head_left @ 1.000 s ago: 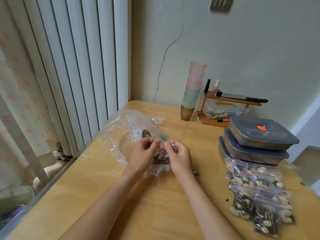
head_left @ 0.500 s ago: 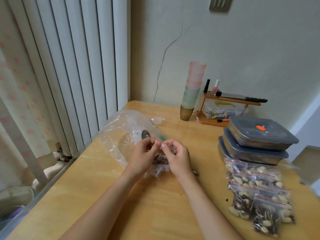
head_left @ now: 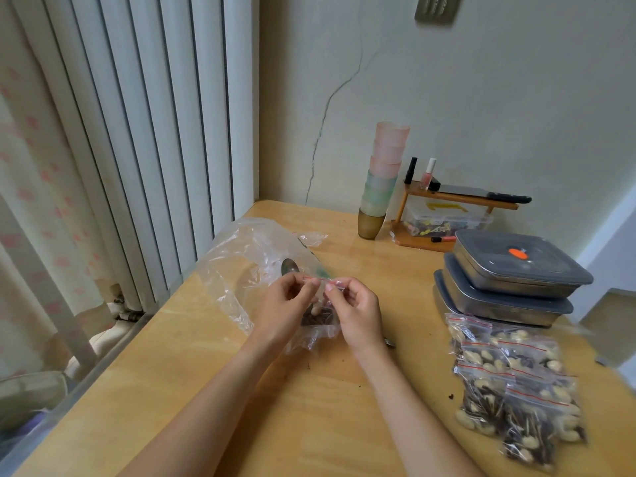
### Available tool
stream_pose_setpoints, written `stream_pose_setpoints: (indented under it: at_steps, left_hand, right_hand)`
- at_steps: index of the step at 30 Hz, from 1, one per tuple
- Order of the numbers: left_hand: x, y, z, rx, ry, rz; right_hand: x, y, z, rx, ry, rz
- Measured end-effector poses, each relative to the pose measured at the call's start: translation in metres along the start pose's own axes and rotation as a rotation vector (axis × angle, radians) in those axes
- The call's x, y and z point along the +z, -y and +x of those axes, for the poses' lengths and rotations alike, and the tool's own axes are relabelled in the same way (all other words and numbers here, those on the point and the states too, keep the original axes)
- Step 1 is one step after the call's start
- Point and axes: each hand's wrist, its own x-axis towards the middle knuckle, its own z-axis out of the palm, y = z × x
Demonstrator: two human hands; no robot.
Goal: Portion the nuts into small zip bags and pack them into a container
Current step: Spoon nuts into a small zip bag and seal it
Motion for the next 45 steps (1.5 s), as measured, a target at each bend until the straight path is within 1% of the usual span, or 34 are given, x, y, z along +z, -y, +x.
stream_pose_setpoints:
  at_steps: [6,13,25,30,34,36,40,45]
  left_hand:
    - [0.0006,-0.0031,-0.0011,0.038,0.022,-0.015]
    - [0.0,0.0002,-0.0011,0.07,0.022,0.032]
    - [-0.001,0.0032,0.0004,0.103,0.041,0.091]
    - [-0.0029,0.0017,0.0004,0.1,0.003,0.025]
    - [-0.0026,0.0017,0.0014,0.035,-0.024,-0.049]
    - [-0.0024,0.0021,0.0016,0.021,-0.026,-0.069]
    - [-0.0048,0.0037,0.0038,0.058,-0.043,-0.025]
    - [-0.0023,0.0036,0.0038,0.087,-0.074,0.14]
  right_hand:
    - [0.0002,0.0042,-0.0013,0.014,0.019,0.058]
    - [0.0004,0.0068,-0.0035,0.031,0.027,0.083]
    - [-0.0011,0.0072,-0.0027,-0.01,0.06,-0.012]
    - [-0.0021,0.0045,-0.0026,0.014,0.017,0.037]
    - [-0.004,0.0024,-0.0003,0.055,-0.049,0.093]
    - [-0.0056,0.0006,0.0005,0.06,-0.053,0.095]
    - [-0.007,-0.0021,0.0012,0.043,-0.024,0.035]
    - [-0.0044,-0.0022,0.0001,-0.001,-0.001,-0.076]
